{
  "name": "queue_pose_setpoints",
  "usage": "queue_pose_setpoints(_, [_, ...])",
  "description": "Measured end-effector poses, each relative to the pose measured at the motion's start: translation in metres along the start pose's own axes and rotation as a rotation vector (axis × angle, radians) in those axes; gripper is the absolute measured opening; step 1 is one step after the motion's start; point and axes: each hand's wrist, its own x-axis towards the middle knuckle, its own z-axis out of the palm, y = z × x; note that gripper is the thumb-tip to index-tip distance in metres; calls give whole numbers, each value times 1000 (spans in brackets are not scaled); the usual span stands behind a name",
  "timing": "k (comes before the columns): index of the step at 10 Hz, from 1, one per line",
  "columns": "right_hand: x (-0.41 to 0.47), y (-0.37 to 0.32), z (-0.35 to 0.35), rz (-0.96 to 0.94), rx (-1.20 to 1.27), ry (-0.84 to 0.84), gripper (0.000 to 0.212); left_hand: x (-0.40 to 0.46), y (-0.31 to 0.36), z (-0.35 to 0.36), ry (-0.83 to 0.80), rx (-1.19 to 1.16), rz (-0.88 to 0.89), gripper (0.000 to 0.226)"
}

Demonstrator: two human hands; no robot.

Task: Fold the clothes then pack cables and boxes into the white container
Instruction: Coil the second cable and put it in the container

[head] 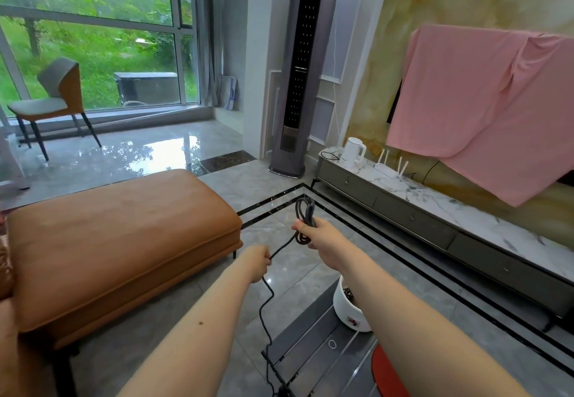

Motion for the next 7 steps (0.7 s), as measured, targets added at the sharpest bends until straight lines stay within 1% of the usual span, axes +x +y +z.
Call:
queue_pose_setpoints(1, [0, 3, 2, -40, 64, -11, 14, -5, -4, -13, 63, 58, 24, 24])
queue_pose_setpoints(2, [-3, 4, 6, -51, 41, 11, 23, -4, 2, -27, 29, 35, 27, 19])
queue_pose_setpoints(3, [-5, 7, 7, -60, -88, 7, 22, -5, 14, -48, 9, -90, -8, 21])
queue_pose_setpoints(4, [-5, 11, 10, -39, -212, -10, 19, -7, 20, -57, 103, -147, 127, 23])
queue_pose_setpoints(5, [-5, 15, 13, -15, -271, -34, 22, -5, 27, -61, 233, -271, 174, 16])
queue_pose_setpoints(6, [-8, 16, 18, 5, -297, -72, 22, -1, 33, -63, 245, -378, 156, 14])
queue_pose_setpoints(7, [-11, 16, 22, 7, -261, -117, 21, 0, 36, -62, 260, -493, 68, 13])
